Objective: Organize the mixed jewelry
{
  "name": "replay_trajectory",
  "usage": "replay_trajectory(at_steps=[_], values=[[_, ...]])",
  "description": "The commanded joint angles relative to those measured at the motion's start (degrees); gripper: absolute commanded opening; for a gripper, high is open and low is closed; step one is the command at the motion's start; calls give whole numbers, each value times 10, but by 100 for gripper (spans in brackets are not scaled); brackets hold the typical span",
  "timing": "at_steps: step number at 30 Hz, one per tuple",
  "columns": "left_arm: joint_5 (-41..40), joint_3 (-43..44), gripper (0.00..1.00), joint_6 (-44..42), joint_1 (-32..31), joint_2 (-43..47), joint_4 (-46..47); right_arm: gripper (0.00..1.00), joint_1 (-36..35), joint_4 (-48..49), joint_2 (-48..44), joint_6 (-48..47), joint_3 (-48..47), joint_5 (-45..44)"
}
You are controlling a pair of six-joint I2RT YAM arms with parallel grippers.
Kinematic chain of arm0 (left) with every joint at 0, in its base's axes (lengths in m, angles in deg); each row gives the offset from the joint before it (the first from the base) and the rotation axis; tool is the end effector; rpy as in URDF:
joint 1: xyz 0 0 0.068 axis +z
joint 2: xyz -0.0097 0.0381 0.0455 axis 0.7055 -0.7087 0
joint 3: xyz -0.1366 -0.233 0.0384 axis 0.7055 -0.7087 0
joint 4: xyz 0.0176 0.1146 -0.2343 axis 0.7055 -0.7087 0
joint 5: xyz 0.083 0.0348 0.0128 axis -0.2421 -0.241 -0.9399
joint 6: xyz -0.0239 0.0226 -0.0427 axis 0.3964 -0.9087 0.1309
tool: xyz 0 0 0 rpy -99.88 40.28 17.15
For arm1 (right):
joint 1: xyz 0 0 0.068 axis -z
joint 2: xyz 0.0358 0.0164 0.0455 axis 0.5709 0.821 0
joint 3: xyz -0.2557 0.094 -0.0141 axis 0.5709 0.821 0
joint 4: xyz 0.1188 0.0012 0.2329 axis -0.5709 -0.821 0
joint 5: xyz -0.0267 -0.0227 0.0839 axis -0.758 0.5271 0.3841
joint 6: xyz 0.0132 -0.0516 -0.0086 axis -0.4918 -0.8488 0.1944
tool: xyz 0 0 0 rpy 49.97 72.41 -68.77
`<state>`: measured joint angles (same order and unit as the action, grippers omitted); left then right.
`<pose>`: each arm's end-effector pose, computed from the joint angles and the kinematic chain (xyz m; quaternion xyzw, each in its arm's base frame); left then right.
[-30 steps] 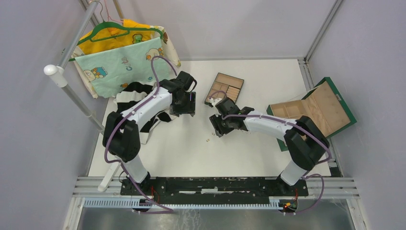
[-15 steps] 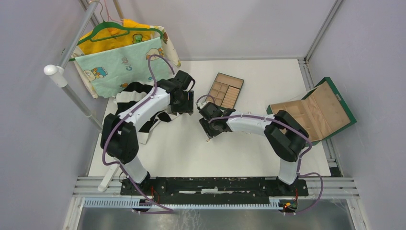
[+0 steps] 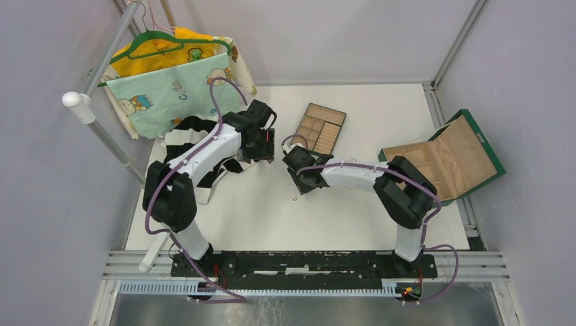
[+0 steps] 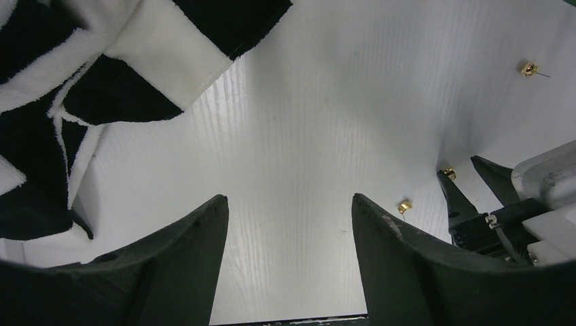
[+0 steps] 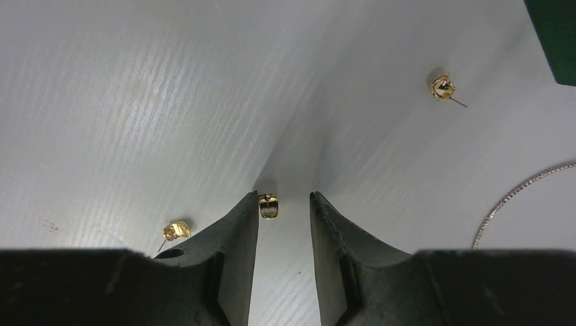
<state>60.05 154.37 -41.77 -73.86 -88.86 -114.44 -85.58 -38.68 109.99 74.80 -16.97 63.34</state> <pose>0.3035 -0.1629 0.2613 0.0130 0.9810 -0.0280 0.1914 0.2418 0.2821 0.1593 -0.2172 0.9428 0.0308 0.2509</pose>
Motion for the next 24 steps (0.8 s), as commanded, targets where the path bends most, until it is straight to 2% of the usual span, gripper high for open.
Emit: replay_trajectory(at_steps=[1, 13, 24], values=[[-4, 18, 73, -3, 2, 11, 2, 39, 0, -14, -10, 5, 13, -18], [-3, 10, 73, -7, 2, 13, 4, 30, 24, 30, -19, 17, 56, 29], [-2, 13, 73, -6, 1, 12, 4, 17, 28, 17, -22, 14, 39, 19]])
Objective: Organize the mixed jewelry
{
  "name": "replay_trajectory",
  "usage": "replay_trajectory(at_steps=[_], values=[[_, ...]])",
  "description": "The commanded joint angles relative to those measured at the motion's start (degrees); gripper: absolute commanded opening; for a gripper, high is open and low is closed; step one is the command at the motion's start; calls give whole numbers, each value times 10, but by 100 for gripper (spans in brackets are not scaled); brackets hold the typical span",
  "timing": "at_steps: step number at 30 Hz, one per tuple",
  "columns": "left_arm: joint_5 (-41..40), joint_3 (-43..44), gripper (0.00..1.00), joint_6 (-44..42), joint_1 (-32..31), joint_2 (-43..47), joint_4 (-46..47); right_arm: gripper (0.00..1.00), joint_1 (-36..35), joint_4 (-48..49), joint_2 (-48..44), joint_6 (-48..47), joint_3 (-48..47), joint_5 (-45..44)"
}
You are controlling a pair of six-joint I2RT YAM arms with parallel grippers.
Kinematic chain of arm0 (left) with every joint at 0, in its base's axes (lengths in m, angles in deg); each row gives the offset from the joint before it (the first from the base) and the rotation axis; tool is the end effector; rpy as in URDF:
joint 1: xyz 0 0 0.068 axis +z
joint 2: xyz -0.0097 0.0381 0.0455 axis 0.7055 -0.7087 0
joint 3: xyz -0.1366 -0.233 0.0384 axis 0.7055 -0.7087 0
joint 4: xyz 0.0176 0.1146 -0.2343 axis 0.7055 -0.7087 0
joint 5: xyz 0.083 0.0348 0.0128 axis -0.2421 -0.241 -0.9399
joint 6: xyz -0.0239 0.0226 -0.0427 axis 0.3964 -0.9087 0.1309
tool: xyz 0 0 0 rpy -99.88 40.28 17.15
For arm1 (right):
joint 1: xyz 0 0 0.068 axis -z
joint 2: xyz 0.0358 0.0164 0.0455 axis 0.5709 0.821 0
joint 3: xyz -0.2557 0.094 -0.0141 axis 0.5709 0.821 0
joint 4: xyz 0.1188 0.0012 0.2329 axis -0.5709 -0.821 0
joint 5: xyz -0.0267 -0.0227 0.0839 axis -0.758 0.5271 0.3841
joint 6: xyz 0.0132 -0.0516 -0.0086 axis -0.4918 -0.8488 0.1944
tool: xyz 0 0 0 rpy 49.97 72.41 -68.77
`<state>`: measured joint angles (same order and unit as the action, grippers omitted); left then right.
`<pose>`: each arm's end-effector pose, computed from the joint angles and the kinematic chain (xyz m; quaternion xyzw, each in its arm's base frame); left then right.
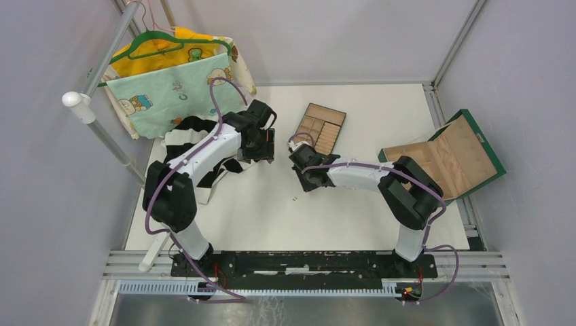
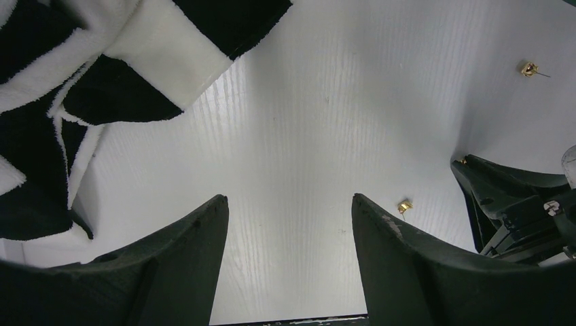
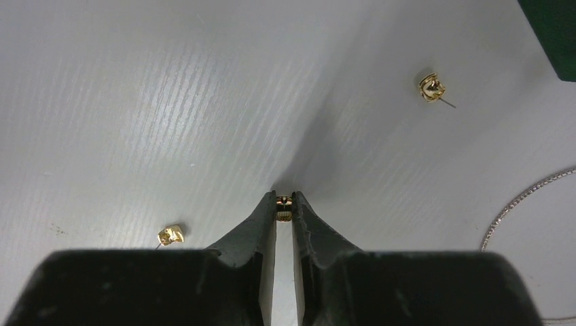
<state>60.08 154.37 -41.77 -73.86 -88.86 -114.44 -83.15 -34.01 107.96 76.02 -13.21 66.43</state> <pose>0.3035 -0.1630 0.2613 0.0131 0.9810 -0.0283 0.1913 0.2473 0.2674 0.1572 -0.1898 0.9456 0.0647 0.2564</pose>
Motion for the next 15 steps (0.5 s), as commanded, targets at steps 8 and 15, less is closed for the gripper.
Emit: replay_trajectory(at_steps=[8, 15], values=[[-4, 16, 73, -6, 1, 10, 4, 13, 29, -42, -28, 1, -14, 3], [-8, 16, 73, -6, 1, 11, 3, 12, 124, 29, -94, 5, 27, 215]])
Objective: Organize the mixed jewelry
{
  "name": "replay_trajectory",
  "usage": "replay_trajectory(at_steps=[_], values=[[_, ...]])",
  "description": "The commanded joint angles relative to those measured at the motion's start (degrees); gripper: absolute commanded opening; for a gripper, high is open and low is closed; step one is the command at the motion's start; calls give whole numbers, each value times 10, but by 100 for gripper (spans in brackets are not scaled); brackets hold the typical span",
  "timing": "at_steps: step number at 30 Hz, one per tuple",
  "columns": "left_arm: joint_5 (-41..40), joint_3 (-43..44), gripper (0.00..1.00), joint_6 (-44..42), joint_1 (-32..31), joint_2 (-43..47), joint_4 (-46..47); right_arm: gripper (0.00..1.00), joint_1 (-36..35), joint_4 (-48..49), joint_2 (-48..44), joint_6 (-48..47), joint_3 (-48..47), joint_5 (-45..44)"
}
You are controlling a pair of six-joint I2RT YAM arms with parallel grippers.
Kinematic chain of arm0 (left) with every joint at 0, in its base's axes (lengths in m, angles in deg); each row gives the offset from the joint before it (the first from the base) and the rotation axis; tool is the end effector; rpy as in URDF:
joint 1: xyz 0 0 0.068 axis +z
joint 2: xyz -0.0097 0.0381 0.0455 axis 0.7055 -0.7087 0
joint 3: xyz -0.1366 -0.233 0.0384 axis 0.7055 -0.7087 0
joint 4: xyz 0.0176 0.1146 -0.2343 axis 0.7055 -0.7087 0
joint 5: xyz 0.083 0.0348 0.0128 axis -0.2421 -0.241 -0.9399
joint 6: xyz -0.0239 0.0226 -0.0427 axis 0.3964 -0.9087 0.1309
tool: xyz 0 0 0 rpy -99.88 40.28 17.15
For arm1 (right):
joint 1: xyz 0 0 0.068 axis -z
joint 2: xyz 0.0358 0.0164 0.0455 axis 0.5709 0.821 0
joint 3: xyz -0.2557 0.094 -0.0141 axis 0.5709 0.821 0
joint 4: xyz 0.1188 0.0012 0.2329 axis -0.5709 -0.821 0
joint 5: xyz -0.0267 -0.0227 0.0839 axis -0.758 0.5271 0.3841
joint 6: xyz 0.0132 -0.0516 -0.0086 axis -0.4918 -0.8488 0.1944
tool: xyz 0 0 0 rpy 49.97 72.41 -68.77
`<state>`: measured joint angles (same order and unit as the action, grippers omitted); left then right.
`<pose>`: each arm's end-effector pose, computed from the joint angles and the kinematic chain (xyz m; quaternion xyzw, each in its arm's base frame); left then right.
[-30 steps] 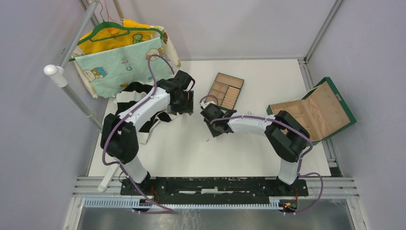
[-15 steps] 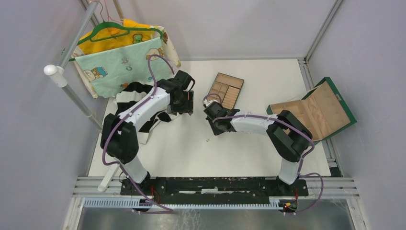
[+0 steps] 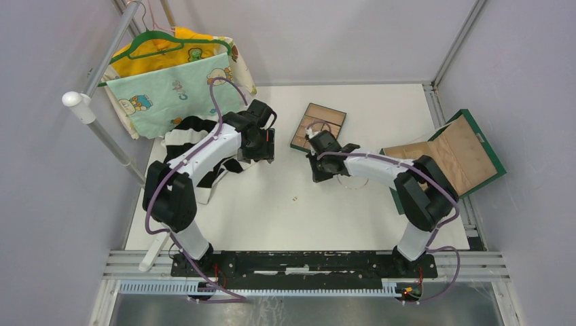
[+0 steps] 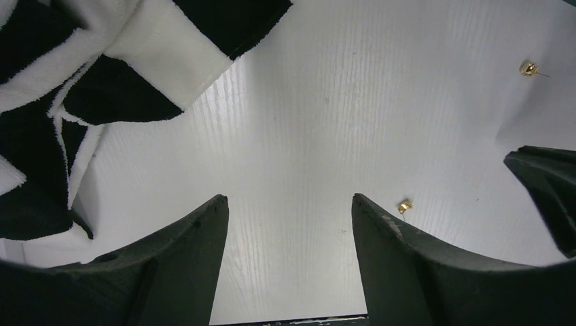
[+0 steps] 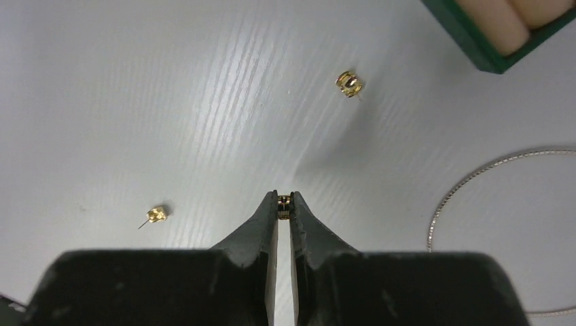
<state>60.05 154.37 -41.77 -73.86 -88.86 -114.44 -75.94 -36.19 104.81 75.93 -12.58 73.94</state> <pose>0.3035 -0.1629 0.2613 0.0130 0.9810 -0.0280 0.1914 0.2696 0.2323 0.1703 -0.1471 0.9564 0.1041 0.2299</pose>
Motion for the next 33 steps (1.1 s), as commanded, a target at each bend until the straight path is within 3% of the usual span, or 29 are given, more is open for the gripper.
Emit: replay_trajectory(at_steps=[1, 9, 17, 30, 33], values=[[-9, 17, 73, -6, 1, 11, 4, 12, 68, 63, -74, 8, 30, 182], [-3, 15, 73, 4, 1, 8, 8, 12, 142, 122, -116, 27, 42, 418], [-10, 15, 73, 4, 1, 7, 8, 13, 176, 398, -150, 205, 95, 618], [-20, 16, 74, -10, 2, 18, 7, 13, 187, 671, -126, 414, 133, 660], [-24, 16, 73, -9, 2, 18, 8, 13, 193, 618, -116, 380, 115, 640]])
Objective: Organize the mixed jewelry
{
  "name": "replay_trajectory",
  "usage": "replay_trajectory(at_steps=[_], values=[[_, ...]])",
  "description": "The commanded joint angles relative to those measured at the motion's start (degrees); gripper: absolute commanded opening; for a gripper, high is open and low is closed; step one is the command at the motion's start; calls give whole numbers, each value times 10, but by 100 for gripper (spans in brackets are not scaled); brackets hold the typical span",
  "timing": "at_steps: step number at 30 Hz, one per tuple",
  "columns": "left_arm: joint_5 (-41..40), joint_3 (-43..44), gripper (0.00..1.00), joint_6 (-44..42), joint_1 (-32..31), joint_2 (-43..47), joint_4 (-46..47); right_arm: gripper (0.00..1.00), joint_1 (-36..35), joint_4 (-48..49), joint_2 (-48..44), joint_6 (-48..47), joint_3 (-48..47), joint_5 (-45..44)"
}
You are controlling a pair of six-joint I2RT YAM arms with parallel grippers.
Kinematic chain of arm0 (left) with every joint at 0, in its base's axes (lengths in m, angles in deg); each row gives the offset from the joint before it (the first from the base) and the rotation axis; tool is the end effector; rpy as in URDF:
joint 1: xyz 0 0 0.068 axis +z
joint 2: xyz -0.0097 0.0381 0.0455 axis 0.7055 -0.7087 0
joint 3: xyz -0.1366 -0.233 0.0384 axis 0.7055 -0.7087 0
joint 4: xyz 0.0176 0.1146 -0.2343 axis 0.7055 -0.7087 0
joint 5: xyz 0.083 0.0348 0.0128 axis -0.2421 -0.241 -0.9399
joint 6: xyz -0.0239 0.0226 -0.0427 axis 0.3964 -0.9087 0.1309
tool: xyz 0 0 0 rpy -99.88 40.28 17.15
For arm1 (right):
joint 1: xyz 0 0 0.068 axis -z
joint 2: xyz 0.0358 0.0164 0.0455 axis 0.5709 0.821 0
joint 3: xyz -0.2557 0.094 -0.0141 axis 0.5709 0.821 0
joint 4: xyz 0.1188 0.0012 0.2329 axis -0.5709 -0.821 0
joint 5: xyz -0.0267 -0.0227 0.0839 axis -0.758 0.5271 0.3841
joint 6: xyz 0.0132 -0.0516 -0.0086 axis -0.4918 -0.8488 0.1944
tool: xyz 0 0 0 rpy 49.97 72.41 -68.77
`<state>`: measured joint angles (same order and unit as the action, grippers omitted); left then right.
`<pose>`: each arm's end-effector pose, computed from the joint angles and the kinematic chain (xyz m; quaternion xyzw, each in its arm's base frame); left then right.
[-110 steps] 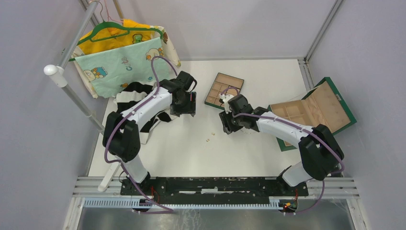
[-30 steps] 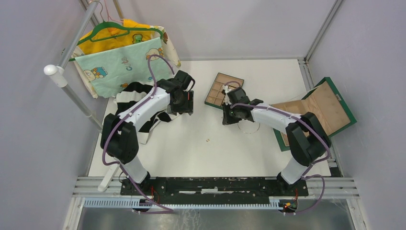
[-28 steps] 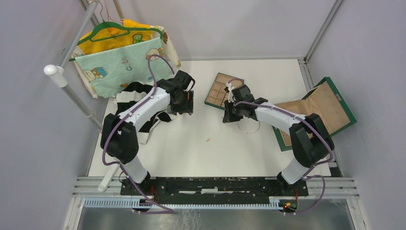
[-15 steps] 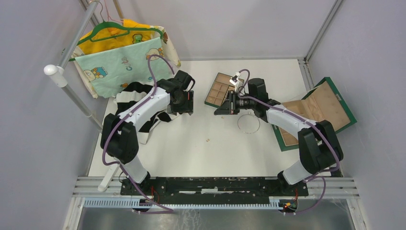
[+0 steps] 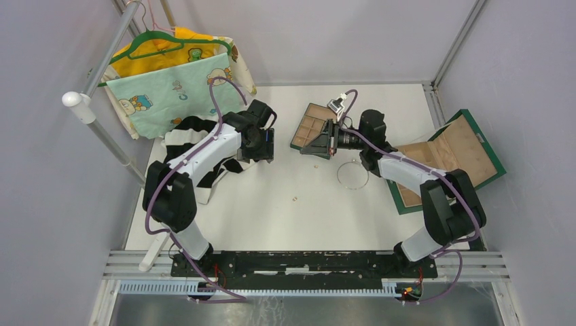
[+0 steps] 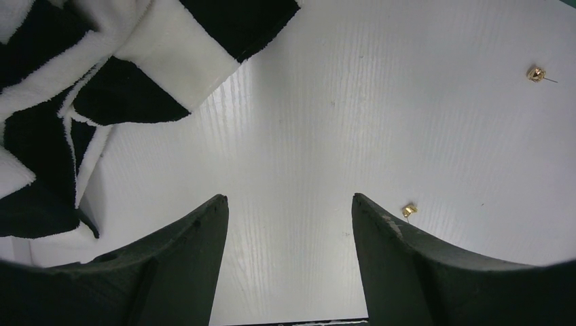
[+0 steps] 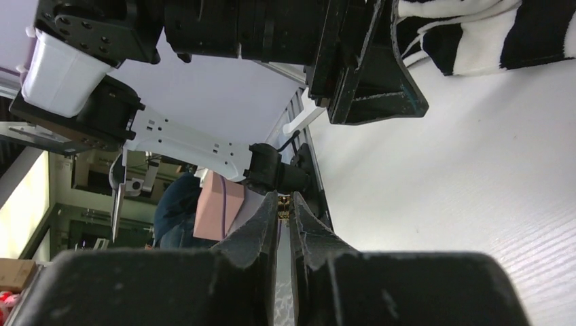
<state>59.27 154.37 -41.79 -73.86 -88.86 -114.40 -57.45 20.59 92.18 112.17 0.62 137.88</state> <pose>0.3038 -0.1625 0.2613 0.0119 0.9805 -0.0222 0.1947 0.2976 0.1576 0.2616 -0.1237 0.7110 0.6616 0.2036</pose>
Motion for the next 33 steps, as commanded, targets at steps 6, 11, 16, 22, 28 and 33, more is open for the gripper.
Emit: replay_trajectory(at_steps=[6, 11, 16, 22, 28, 33], values=[[-27, 13, 74, -8, 3, 23, 7, 13, 22, -139, 59, -116, -89, -90], [-24, 11, 74, -9, 6, 28, 7, 13, 25, -303, 140, -218, -215, -228], [-26, 25, 74, -15, 7, 28, -1, 11, 28, -400, 229, -231, -331, -344], [-41, 30, 74, -11, 7, 35, -3, 14, 29, -442, 295, -247, -419, -426], [-37, 25, 74, -10, 7, 33, -3, 13, 33, -464, 358, -247, -487, -436], [-34, 27, 74, -11, 7, 29, -3, 14, 34, -459, 350, -253, -477, -435]])
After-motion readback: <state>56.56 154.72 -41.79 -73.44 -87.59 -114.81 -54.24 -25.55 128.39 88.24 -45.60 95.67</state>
